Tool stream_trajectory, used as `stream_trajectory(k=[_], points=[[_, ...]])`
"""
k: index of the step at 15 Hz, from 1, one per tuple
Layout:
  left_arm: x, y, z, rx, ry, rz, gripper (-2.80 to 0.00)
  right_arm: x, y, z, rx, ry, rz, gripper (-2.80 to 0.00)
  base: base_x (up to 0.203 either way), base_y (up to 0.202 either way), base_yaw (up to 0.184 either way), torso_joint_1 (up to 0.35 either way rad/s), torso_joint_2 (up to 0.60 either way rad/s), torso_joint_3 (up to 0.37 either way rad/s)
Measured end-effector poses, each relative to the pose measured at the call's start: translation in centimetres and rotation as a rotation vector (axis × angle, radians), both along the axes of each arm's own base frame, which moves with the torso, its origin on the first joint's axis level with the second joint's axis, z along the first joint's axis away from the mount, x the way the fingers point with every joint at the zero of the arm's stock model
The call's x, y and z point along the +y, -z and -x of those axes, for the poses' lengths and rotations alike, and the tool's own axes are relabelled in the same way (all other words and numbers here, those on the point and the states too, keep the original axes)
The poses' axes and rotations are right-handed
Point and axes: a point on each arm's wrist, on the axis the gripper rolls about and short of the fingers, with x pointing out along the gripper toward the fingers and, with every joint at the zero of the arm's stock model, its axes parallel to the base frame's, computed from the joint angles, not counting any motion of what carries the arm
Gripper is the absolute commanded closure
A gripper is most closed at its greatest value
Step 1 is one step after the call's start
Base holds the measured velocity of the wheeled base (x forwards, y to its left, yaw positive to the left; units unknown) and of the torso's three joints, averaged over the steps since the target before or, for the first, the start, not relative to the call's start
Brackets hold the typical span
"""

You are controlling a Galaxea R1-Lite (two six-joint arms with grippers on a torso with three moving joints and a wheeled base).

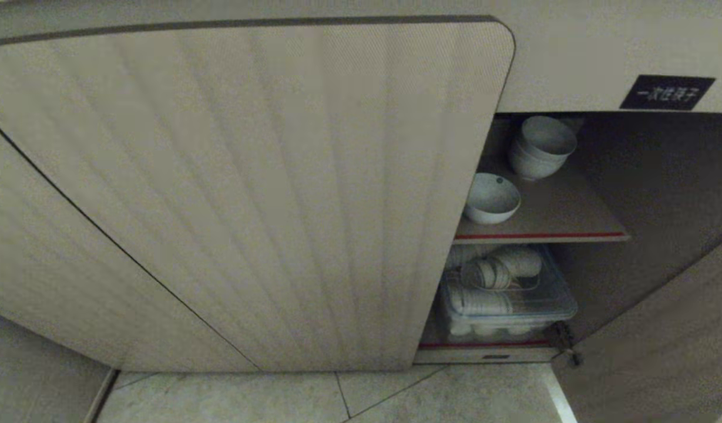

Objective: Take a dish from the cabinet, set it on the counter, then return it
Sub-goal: Take the bowl from the cabinet

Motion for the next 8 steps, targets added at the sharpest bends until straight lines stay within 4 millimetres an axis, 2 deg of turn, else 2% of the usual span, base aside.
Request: stream_trajectory(k=[2,8], points=[[0.00,0.00,0.00,0.000,0.000,0.000,0.00,0.00,0.00,0.00,0.000,0.000,0.000,0.00,0.132,0.000,-0.002,0.006,0.00,0.005],[0.00,0.00,0.00,0.000,0.000,0.000,0.00,0.00,0.00,0.00,0.000,-0.001,0.000,0.00,0.000,0.000,0.000,0.000,0.00,0.000]])
